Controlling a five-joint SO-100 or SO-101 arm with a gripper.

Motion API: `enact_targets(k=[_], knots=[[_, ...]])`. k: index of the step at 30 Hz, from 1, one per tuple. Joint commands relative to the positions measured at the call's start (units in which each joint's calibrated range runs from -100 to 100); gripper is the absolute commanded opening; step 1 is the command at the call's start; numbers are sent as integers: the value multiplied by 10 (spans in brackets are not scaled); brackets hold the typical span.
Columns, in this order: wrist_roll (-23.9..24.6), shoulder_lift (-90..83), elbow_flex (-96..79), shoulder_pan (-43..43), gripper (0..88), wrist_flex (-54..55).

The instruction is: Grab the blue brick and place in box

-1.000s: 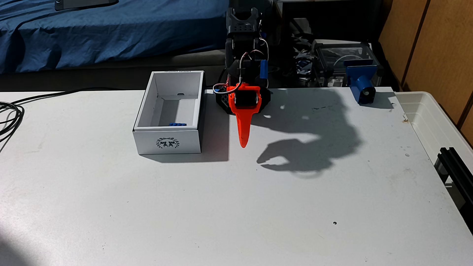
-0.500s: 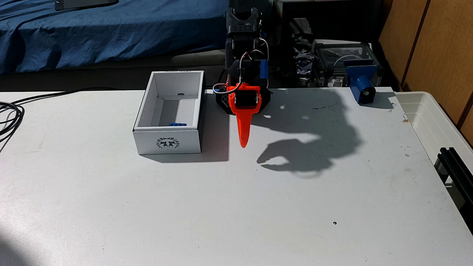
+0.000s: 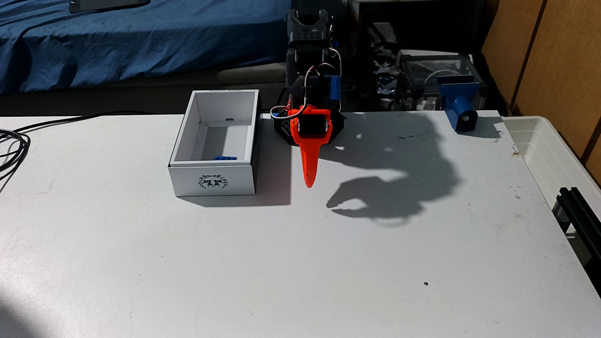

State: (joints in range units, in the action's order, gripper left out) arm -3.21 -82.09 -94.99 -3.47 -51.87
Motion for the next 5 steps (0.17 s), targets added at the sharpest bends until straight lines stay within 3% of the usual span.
enact_targets(k=[1,5], knots=[[-2,-6,20,-1,10,7],[-2,-6,20,-1,10,7]])
